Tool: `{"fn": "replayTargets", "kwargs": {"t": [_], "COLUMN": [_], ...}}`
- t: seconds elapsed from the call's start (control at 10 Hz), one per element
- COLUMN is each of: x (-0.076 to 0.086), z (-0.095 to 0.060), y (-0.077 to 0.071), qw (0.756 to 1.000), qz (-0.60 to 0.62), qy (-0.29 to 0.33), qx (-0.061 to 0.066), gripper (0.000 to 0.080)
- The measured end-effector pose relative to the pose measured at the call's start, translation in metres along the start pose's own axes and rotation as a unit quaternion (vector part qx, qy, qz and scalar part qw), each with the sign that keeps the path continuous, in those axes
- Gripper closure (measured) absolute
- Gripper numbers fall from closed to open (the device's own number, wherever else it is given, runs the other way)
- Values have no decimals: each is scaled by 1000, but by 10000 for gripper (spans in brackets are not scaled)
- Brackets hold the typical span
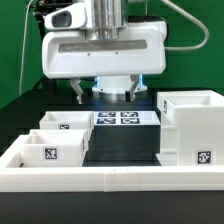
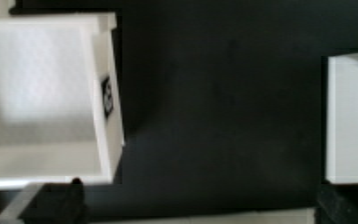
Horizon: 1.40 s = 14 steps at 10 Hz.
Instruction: Assemble drawer
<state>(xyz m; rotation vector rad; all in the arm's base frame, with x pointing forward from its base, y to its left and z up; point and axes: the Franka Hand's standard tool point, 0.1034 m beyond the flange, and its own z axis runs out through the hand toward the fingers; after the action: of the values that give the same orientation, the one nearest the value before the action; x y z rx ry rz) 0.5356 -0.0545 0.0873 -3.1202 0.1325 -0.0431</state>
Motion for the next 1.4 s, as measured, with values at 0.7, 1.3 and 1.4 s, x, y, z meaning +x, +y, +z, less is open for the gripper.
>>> {"fn": "replayTargets", "kwargs": {"t": [0.7, 1.3, 1.4], "x": [0, -6, -6], "z": [31, 51, 57], "y": [25, 35, 37], "qw": [1000, 1000, 1000], "qz": [4, -15, -17], "qy": [-3, -4, -2], "qx": [-10, -17, -19], "gripper": [150, 150, 150]}}
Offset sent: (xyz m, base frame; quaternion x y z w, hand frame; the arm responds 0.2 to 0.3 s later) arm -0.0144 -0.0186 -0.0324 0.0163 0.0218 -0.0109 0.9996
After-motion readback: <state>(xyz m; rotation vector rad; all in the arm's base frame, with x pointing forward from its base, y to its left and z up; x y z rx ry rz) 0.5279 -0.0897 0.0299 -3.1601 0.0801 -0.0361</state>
